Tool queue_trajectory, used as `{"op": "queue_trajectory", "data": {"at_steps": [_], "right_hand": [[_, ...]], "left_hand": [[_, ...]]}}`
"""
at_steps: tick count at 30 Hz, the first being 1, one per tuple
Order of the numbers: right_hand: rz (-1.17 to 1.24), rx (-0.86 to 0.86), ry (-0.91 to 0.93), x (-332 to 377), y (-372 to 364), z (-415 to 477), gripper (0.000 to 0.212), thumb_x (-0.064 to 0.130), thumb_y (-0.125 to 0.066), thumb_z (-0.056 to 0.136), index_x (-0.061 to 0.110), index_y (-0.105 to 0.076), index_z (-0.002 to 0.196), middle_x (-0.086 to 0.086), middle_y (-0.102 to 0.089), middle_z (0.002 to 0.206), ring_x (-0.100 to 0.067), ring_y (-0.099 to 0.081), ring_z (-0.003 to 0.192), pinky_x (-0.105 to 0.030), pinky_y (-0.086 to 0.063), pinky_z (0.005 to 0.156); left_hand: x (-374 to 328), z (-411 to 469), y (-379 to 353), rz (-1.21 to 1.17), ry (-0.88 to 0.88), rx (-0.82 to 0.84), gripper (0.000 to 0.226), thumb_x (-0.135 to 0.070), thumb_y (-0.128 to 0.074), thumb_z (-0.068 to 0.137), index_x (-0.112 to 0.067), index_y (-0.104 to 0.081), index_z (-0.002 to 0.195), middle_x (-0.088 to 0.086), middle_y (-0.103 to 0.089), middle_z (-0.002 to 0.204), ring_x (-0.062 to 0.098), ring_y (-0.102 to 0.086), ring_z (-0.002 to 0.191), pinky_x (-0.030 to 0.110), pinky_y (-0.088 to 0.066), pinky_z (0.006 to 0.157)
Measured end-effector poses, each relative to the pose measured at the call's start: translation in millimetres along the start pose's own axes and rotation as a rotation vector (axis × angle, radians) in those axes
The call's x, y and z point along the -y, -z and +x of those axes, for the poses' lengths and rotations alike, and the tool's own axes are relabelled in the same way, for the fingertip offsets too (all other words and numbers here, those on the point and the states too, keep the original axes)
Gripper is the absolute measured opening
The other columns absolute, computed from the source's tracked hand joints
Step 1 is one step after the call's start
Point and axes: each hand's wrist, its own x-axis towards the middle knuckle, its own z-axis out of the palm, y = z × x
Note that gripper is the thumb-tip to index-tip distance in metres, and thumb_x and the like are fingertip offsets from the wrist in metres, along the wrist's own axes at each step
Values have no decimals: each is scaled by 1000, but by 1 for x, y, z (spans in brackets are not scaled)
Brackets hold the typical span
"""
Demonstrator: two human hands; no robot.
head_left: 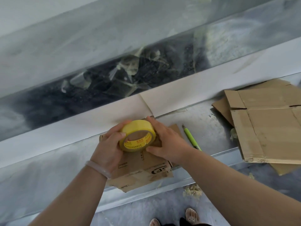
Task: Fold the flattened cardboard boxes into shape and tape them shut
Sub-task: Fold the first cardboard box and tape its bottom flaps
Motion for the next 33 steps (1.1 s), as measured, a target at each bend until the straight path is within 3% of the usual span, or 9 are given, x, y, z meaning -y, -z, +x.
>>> {"op": "queue_trajectory", "data": {"at_steps": [6, 11, 15, 19, 22, 24, 28, 33], "right_hand": [[-26, 18, -6, -1, 0, 1, 89, 46, -65, 84, 51, -6, 150, 11, -25, 160, -14, -22, 148, -44, -28, 118], [-112, 89, -3, 4, 5, -4, 80, 43, -56, 95, 46, -3, 154, 17, -17, 161, -7, -5, 149, -32, -7, 121], [-141, 117, 9, 3, 4, -4, 76, 45, -49, 97, 46, 1, 154, 20, -17, 161, -2, 2, 149, -36, -2, 124], [-222, 159, 13, 6, 7, -5, 70, 45, -42, 101, 46, 4, 154, 15, -10, 163, -2, 6, 149, -31, 3, 122], [-282, 199, 8, 9, 9, -7, 67, 48, -36, 102, 47, 8, 153, 15, -5, 164, -2, 9, 148, -32, 4, 122], [-324, 215, 4, 9, 9, -7, 66, 49, -34, 102, 46, 9, 153, 16, -2, 164, -1, 11, 148, -33, 5, 122], [-364, 220, 9, 10, 9, -6, 63, 51, -31, 102, 47, 8, 152, 22, 3, 162, 0, 12, 147, -36, 5, 123], [-419, 224, 11, 10, 9, -5, 63, 51, -28, 102, 46, 10, 153, 23, 4, 162, -1, 11, 148, -37, 5, 123]], "left_hand": [[-14, 2, 8, 181, -13, 47, 39, -14, -52, 69, -21, -75, 100, 9, -70, 109, 26, -62, 102, 39, -50, 84], [-30, -3, 14, 448, -53, 75, 34, -24, -56, 72, -40, -76, 94, -9, -73, 103, 17, -66, 101, 39, -53, 86], [-47, -7, 24, 699, -142, 77, 30, -21, -63, 78, -39, -73, 99, -20, -71, 100, -2, -64, 92, 21, -46, 77], [-59, -10, 38, 982, -178, 143, 31, -30, -63, 76, -54, -69, 94, -20, -67, 95, -5, -58, 91, 12, -41, 71], [-62, -9, 44, 1236, -237, 152, 33, -49, -52, 62, -61, -61, 92, -14, -56, 81, -2, -53, 81, 17, -37, 66], [-64, -12, 45, 1343, -257, 161, 36, -50, -53, 65, -59, -62, 99, -13, -52, 79, 0, -51, 79, 18, -35, 66], [-66, -23, 40, 1535, -269, 178, 39, -34, -61, 83, -48, -61, 120, -16, -49, 83, 3, -48, 80, 17, -33, 68], [-72, -25, 32, 1762, -273, 164, 42, -41, -54, 88, -46, -54, 129, -15, -57, 107, 11, -55, 102, 27, -43, 89]]}}
